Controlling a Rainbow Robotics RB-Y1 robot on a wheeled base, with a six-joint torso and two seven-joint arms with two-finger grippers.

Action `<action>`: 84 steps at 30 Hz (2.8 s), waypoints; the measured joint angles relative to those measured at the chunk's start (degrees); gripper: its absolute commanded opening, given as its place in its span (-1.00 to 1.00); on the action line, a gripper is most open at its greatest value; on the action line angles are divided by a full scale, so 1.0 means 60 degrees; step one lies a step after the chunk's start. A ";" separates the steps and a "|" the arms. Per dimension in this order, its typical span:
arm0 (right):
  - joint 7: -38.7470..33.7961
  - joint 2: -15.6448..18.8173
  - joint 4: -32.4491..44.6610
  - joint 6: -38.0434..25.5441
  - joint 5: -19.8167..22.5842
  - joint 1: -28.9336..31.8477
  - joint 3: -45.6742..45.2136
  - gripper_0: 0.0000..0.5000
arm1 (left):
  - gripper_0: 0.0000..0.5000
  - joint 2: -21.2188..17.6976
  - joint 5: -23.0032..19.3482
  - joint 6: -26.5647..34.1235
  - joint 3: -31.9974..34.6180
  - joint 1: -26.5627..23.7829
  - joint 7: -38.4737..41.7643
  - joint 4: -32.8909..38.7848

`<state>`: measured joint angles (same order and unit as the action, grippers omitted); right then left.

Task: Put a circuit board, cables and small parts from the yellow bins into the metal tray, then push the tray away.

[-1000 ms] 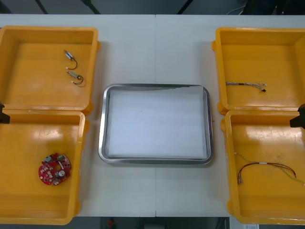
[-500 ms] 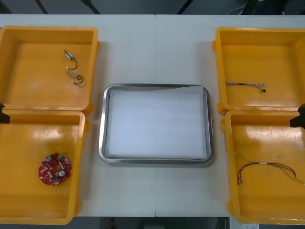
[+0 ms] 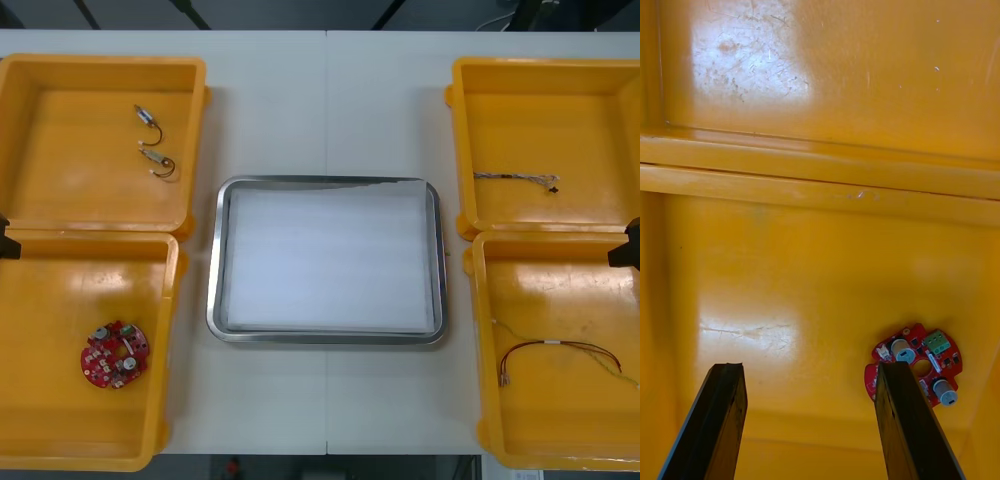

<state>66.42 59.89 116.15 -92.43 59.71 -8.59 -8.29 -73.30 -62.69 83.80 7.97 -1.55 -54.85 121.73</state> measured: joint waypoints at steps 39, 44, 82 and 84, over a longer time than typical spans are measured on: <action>0.0000 0.0000 0.0000 0.0000 0.0000 0.0000 0.0000 1.00 | 1.00 0.0000 0.0000 0.0000 0.0000 0.0000 0.0000 0.0000; 0.0000 0.0000 0.0000 0.0000 0.0000 0.0000 0.0000 1.00 | 1.00 0.0000 0.0000 0.0000 0.0000 0.0000 0.0000 0.0000; 0.0000 0.0000 0.0000 0.0000 0.0000 0.0000 0.0000 1.00 | 1.00 0.0000 0.0000 0.0000 0.0000 0.0000 0.0000 0.0000; 0.0000 0.0000 0.0000 0.0000 0.0000 0.0000 0.0000 1.00 | 1.00 0.0000 0.0000 0.0000 0.0000 0.0000 0.0000 0.0000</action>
<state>66.42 59.89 116.15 -92.43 59.71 -8.59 -8.29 -73.30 -62.69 83.80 7.97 -1.55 -54.85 121.73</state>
